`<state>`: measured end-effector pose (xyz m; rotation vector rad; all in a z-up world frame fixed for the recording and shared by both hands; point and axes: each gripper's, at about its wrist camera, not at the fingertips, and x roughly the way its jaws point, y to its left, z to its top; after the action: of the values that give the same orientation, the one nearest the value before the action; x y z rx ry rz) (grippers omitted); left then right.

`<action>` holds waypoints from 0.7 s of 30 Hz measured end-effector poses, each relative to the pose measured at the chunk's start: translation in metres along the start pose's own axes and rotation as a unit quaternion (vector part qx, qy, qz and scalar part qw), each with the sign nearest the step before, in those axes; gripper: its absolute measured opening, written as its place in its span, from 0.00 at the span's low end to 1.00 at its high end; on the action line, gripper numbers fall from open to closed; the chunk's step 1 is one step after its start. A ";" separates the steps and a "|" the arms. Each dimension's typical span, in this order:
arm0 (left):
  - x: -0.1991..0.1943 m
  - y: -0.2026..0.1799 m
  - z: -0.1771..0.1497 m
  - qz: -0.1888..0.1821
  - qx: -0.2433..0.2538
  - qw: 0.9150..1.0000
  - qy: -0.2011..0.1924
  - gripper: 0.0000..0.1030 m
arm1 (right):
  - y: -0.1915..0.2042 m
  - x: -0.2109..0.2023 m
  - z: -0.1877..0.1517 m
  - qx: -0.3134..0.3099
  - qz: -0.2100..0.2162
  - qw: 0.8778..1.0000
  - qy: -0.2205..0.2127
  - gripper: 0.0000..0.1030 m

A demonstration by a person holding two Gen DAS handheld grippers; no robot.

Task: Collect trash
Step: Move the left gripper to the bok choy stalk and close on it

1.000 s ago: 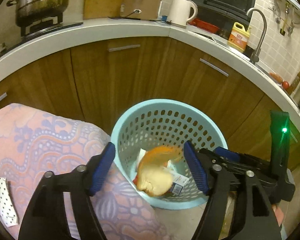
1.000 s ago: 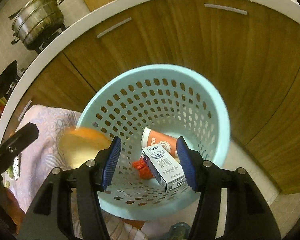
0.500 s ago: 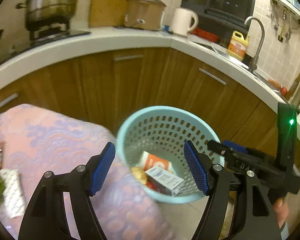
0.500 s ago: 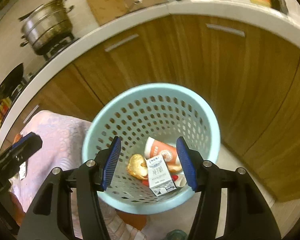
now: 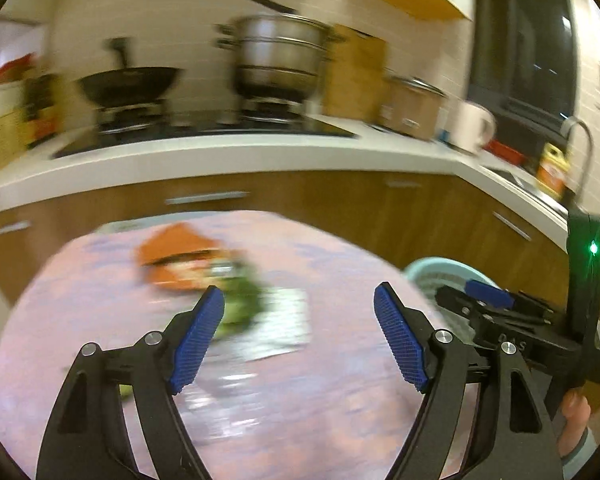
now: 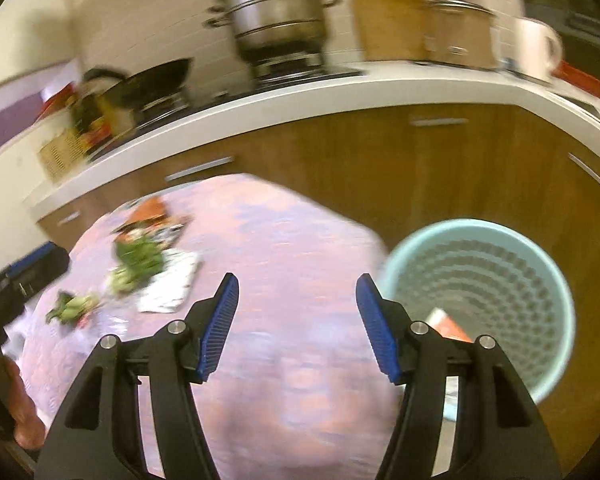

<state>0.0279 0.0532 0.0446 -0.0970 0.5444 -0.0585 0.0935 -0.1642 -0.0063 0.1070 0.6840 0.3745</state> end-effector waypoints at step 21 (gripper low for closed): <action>0.035 0.139 -0.046 -0.042 0.012 0.989 0.139 0.75 | 0.086 0.058 -0.025 -0.066 0.063 0.994 0.054 0.55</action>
<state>0.0376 0.1852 -0.0275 -0.0884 0.8185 -0.1625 0.0930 -0.0636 -0.0412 0.0052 0.7589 0.5486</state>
